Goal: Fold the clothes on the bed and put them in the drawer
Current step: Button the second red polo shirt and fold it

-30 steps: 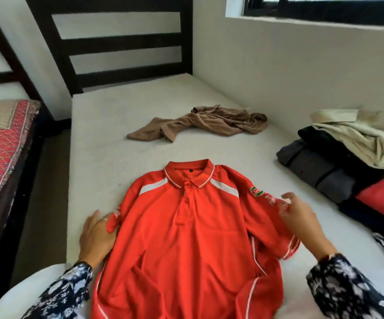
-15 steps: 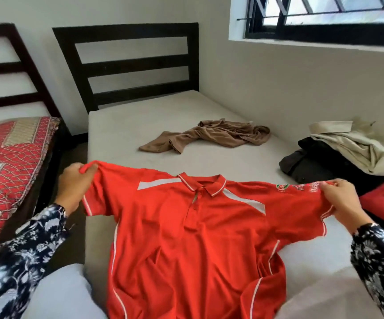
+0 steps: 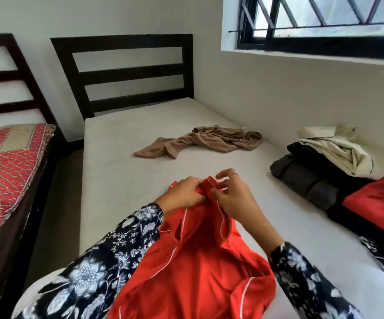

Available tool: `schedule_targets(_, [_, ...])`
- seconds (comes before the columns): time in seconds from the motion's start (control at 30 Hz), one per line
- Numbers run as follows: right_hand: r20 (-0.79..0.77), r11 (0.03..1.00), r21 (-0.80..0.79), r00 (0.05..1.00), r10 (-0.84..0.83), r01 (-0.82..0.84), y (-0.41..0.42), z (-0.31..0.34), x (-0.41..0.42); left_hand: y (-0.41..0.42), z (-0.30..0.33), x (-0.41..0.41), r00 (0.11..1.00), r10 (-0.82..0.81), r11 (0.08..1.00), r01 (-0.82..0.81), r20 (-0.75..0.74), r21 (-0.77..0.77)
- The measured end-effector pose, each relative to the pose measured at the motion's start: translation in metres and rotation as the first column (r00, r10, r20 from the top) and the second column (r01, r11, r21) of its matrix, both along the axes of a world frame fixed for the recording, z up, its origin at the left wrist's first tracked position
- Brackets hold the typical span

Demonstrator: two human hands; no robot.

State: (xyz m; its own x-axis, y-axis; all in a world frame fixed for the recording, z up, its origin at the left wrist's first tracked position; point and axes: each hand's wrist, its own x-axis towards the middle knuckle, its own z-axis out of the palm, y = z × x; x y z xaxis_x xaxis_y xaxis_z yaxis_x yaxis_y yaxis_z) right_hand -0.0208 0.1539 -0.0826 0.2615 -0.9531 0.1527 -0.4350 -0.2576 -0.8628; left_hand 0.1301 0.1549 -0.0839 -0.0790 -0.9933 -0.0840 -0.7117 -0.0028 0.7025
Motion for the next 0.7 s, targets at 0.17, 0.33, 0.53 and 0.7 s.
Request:
schedule_targets(0.17, [-0.015,0.909,-0.416,1.0,0.006,-0.011,0.052,-0.02,0.002,0.001,0.006,-0.004,0.877,0.288,0.955,-0.231,-0.385,0.188])
schedule_targets(0.33, [-0.018,0.953,-0.299,0.998,-0.054,0.046,0.04,-0.034,0.02,0.005,0.021,-0.02,0.817,0.349,0.93,-0.241,-0.458,0.279])
schedule_targets(0.53, [-0.131,0.977,-0.213,0.991,-0.013,-0.015,-0.003,0.007,0.005,-0.005,0.05,0.042,0.846,0.524,0.851,-0.516,0.099,-0.094])
schedule_targets(0.7, [-0.186,0.953,-0.264,0.961,-0.202,0.149,-0.048,0.06,-0.065,-0.002,0.083,0.135,0.657,0.736,0.677,-0.709,0.165,-0.198])
